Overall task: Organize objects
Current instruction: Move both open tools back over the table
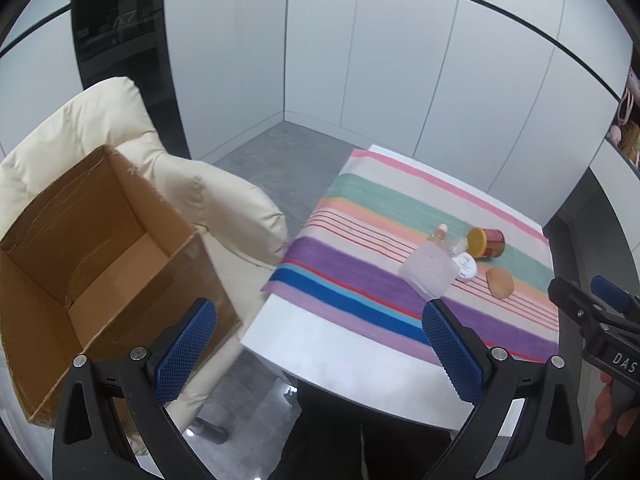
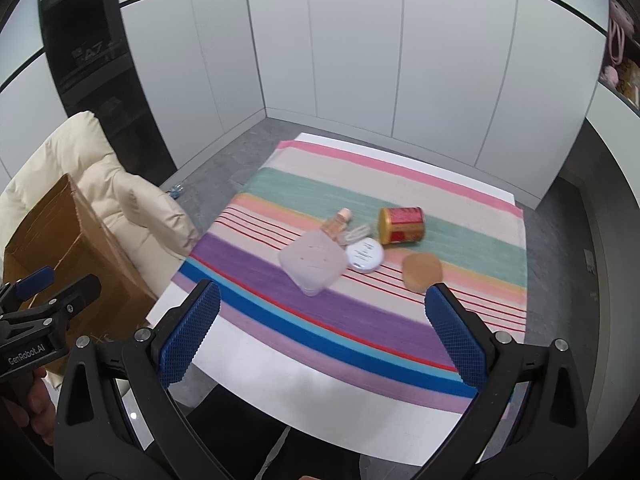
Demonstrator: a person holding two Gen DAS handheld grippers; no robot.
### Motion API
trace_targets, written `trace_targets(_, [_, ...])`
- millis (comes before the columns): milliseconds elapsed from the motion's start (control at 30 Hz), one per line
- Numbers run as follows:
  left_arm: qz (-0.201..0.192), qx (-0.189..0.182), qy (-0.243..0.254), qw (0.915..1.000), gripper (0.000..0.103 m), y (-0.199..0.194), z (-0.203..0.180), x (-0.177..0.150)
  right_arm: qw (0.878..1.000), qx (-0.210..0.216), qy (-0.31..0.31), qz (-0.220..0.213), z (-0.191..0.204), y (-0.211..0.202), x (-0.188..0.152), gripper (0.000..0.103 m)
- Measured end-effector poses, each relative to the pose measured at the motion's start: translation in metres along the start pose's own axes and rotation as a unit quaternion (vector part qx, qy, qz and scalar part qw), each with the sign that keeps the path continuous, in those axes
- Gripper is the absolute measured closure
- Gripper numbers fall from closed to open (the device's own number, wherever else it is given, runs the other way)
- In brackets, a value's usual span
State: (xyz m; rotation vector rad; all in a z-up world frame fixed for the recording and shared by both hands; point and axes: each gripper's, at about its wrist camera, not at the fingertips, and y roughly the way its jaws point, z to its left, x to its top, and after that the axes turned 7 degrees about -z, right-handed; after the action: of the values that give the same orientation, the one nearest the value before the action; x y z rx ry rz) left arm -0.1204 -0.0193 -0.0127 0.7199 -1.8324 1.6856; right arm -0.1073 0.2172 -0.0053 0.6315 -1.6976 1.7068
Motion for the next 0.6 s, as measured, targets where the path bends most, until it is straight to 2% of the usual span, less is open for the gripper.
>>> trace_targets(333, [0.012,-0.037,0.029,0.9988,0.001,0.011,-0.042,0.004,0.999,-0.033,0.020,0.002,-0.054,-0.010,-0.010,0.000])
trace_targets(600, [0.037,-0.079,0.049,0.9949,0.000,0.039,-0.068,0.003,0.997,-0.058,0.042,0.021,-0.096,-0.003,-0.019,0.000])
